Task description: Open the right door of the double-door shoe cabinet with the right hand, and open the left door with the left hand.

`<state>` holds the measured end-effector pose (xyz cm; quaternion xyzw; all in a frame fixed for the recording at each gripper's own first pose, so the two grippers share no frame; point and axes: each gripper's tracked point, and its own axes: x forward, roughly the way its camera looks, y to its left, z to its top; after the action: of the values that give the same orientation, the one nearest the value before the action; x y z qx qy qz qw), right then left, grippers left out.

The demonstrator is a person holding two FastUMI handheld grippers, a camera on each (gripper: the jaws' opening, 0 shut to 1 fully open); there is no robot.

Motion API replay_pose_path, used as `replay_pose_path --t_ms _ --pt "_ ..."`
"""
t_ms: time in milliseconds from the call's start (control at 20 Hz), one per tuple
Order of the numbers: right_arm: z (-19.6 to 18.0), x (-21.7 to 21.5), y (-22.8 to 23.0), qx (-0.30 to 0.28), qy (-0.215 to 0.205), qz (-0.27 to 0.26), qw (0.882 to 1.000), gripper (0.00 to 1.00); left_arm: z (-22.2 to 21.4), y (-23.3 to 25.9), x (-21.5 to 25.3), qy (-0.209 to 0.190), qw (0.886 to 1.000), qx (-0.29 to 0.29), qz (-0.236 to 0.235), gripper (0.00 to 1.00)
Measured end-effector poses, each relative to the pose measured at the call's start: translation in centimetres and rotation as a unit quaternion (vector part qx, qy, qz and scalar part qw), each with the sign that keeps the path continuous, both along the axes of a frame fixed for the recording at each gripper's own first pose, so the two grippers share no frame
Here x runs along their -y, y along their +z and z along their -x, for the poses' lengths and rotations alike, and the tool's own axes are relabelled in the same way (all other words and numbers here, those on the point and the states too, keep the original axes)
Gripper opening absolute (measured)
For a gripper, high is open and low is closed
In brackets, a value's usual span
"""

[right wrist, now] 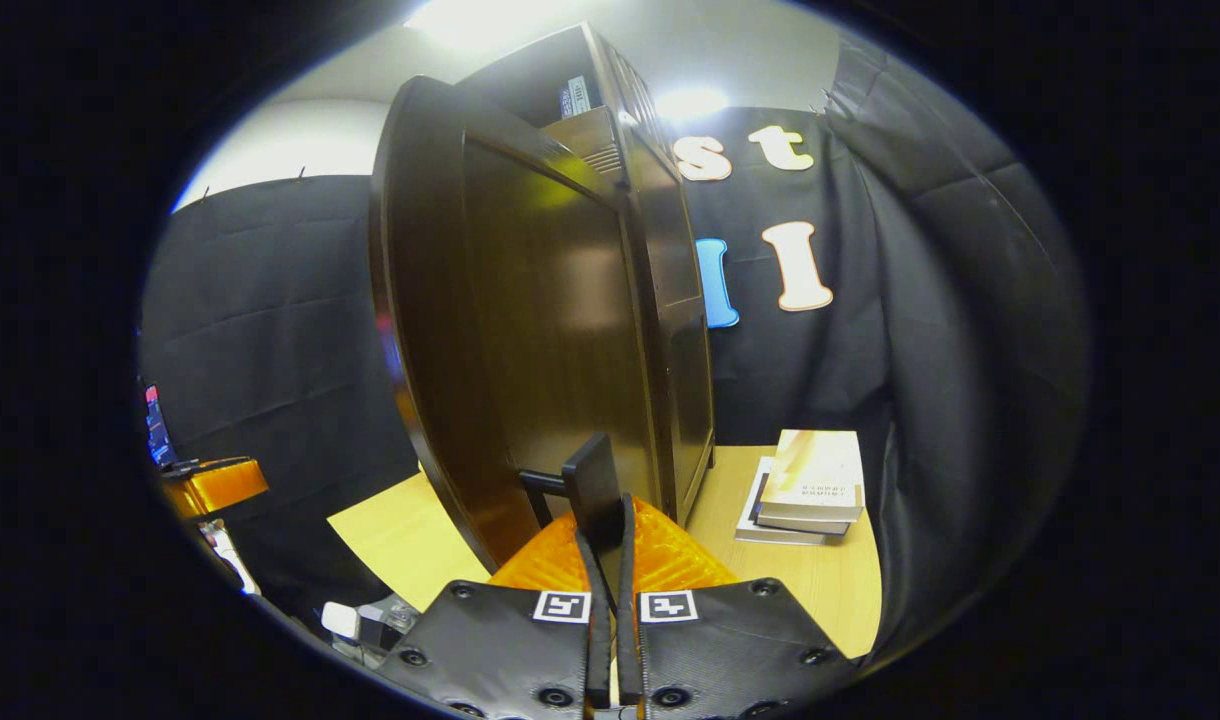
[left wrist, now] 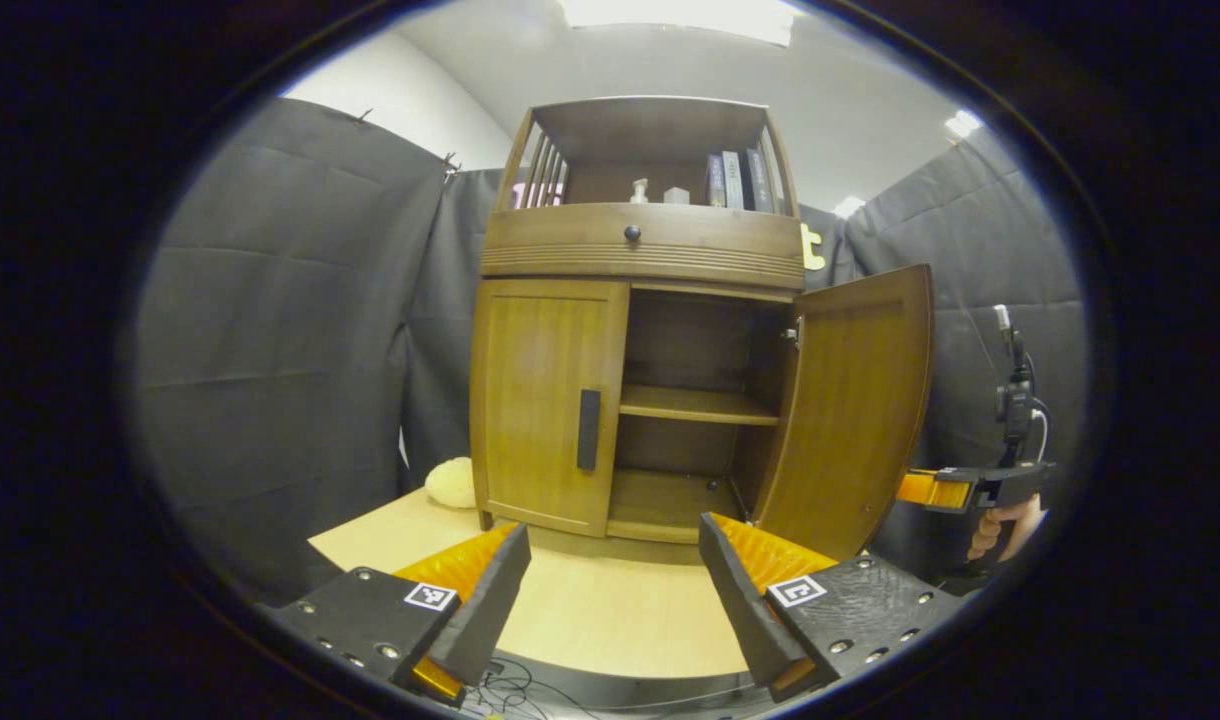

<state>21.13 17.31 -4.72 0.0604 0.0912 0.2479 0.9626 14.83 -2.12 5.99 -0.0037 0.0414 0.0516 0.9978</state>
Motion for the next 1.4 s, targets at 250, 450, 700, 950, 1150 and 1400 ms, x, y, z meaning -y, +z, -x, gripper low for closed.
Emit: replay_pose_path --t_ms 250,450,700,950,1150,1400 --pt "-0.1 0.7 -0.4 -0.014 -0.048 -0.002 0.999 0.04 0.0 -0.2 0.1 -0.008 1.0 0.0 0.005 0.99" --pt "0.5 1.5 -0.6 -0.033 -0.092 -0.007 0.995 0.04 0.4 -0.3 0.4 -0.028 1.0 -0.005 0.013 0.99" --pt "1.7 2.2 -1.8 -0.073 -0.142 -0.015 0.987 0.14 0.3 -0.3 0.9 -0.068 0.997 -0.006 0.019 0.99" --pt "2.9 5.4 -1.6 -0.072 -0.252 0.007 0.965 0.97 0.0 -0.5 1.5 -0.114 0.993 -0.009 0.027 0.97" --pt "4.4 6.0 0.2 -0.035 -0.301 0.033 0.952 0.98 -0.7 -0.6 1.2 -0.142 0.99 -0.012 0.01 0.99" --pt "5.4 -0.3 2.7 -0.002 -0.287 0.022 0.958 0.93 -2.1 -0.6 0.9 -0.154 0.988 -0.009 0.012 0.97"
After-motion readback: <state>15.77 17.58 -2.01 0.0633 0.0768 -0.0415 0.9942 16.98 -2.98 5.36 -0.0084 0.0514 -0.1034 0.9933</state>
